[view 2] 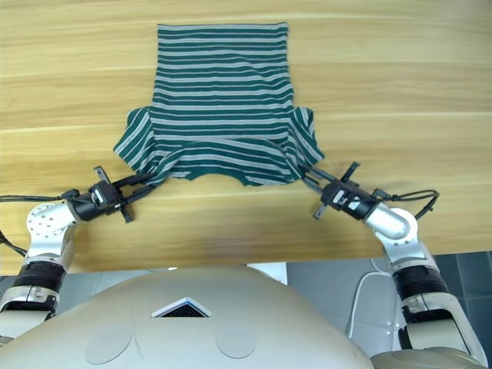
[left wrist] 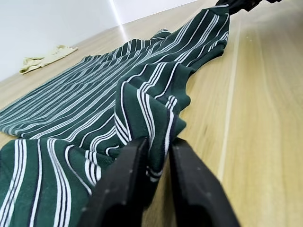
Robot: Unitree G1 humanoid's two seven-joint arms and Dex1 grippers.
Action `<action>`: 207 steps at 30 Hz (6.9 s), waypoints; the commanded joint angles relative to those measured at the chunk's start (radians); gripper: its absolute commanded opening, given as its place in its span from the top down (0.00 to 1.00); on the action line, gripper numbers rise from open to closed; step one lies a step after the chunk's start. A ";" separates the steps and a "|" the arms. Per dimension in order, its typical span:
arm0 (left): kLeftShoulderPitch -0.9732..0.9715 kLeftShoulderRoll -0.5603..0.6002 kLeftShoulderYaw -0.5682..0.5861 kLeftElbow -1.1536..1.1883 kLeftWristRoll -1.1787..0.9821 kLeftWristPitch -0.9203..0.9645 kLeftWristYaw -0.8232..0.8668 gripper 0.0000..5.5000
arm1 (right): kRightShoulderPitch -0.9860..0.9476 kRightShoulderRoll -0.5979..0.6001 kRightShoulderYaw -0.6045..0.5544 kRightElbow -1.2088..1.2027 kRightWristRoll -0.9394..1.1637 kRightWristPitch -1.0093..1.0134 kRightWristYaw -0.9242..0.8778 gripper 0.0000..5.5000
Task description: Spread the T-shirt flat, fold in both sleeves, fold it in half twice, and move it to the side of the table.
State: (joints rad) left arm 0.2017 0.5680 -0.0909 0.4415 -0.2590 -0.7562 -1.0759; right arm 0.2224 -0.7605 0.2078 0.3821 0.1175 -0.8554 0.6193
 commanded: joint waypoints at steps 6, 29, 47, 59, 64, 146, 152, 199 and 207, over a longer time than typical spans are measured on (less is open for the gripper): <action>0.107 0.009 0.123 -0.241 -0.309 0.157 -0.045 0.56 | 0.148 -0.046 -0.148 -0.124 -0.081 0.013 -0.059 0.62; -0.137 -0.203 0.259 -0.216 0.027 0.010 0.431 0.56 | -0.267 0.358 0.239 -0.132 -0.931 0.225 -0.454 0.62; -0.207 -0.120 0.226 -0.005 0.417 -0.143 0.632 0.56 | -0.088 0.053 0.208 -0.446 -0.661 0.178 -0.247 0.62; 0.095 0.258 0.290 -0.284 0.658 -0.081 0.675 0.56 | -0.081 0.072 0.134 -0.602 -0.223 0.169 -0.182 0.62; 0.293 0.286 0.301 -0.597 0.649 0.056 0.563 0.56 | -0.214 0.116 0.022 -0.542 -0.195 0.218 -0.207 0.62; -0.275 0.022 -0.311 -0.164 0.985 0.029 0.992 0.72 | -0.203 0.182 -0.185 -0.433 -0.244 0.175 -0.231 0.62; -0.242 0.020 -0.351 -0.208 0.914 -0.028 0.930 0.59 | -0.160 0.089 -0.324 -0.419 -0.337 0.185 -0.263 0.62; -0.115 0.047 -0.136 -0.413 0.870 0.023 0.986 0.59 | -0.124 -0.153 0.024 -0.014 -0.892 0.290 -0.547 0.94; -0.115 0.043 -0.136 -0.414 0.872 0.022 0.988 0.59 | -0.124 -0.153 0.034 -0.039 -0.868 0.256 -0.574 1.00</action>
State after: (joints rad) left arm 0.0875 0.6137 -0.2260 0.0239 0.6038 -0.7364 -0.0906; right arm 0.0699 -0.9251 0.2110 0.3426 -0.7395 -0.5903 0.0404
